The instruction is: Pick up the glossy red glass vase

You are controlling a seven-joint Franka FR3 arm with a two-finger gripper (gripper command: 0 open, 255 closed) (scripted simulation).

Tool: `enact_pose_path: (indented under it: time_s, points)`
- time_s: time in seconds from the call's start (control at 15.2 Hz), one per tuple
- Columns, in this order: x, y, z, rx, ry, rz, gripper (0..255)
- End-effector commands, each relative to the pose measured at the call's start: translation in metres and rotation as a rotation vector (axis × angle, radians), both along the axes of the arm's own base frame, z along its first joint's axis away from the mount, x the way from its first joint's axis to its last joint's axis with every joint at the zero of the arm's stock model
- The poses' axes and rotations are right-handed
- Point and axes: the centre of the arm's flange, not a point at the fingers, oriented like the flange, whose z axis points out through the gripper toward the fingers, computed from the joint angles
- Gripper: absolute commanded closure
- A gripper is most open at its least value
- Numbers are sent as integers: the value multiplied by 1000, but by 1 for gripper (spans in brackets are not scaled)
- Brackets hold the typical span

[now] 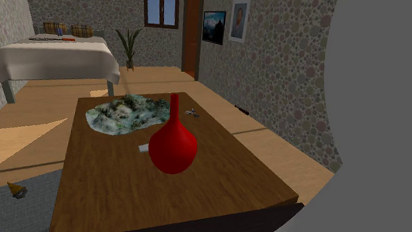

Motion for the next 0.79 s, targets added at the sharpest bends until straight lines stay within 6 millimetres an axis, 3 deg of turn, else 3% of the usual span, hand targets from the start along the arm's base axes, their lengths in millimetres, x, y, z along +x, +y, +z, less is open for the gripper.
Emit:
enact_pose_path:
  time_s: [0.0, 0.73]
  points:
    - [0, 0, 0, 0, 0, 0, 0]
    - [119, -3, -77, -33, -17, -1, 0]
